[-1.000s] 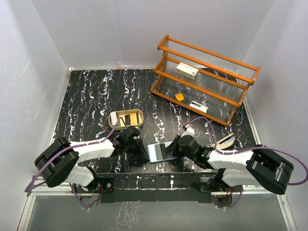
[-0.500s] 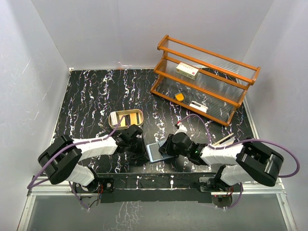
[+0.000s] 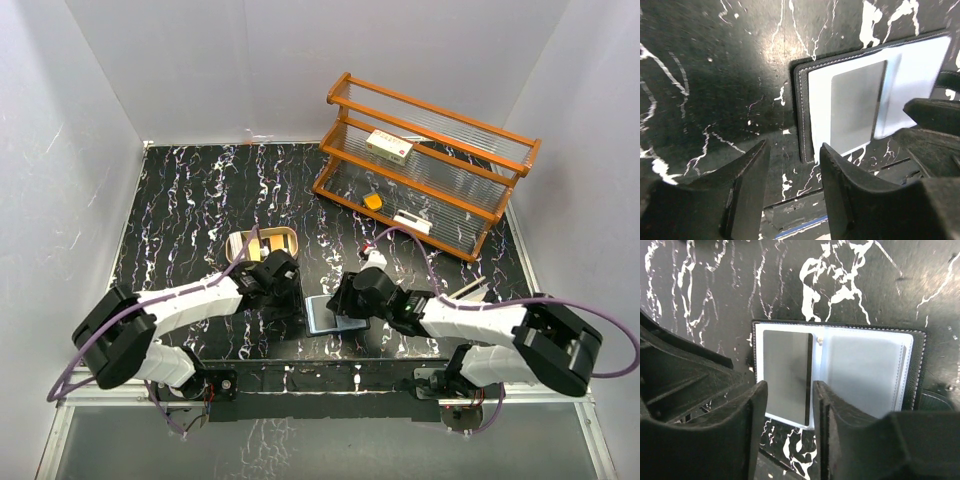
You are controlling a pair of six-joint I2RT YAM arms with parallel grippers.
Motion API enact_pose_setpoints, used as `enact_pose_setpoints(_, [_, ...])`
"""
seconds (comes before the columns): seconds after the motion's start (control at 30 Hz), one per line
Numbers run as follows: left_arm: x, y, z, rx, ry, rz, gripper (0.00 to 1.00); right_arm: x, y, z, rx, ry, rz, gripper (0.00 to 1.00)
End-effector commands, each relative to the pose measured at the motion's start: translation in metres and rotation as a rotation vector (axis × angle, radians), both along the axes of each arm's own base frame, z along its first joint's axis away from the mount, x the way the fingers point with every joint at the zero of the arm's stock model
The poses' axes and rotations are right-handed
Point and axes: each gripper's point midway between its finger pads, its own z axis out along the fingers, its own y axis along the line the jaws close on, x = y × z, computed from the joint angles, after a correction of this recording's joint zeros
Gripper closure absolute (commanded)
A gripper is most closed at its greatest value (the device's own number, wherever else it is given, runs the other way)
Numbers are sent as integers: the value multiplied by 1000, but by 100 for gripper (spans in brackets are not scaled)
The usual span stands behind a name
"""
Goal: Put the credit cards into the card holder
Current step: Insert the credit card into the card holder, then pick up the credit card from the storage box.
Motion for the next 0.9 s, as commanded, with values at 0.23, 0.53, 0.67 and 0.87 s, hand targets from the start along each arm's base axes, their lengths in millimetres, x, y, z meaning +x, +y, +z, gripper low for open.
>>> enact_pose_setpoints(0.23, [69,68,81,340,-286,71,37,16,-11,77,-27,-169,-6,36])
enact_pose_setpoints(0.53, [135,134,101,372,-253,203,20,13,-10,99,8,-208,29,26])
enact_pose_setpoints(0.67, [158,161,93,393,-210,246,18,12,-9,102,23,-213,33,25])
enact_pose_setpoints(0.87, [174,169,80,368,-175,224,17,11,-7,100,29,-209,40,24])
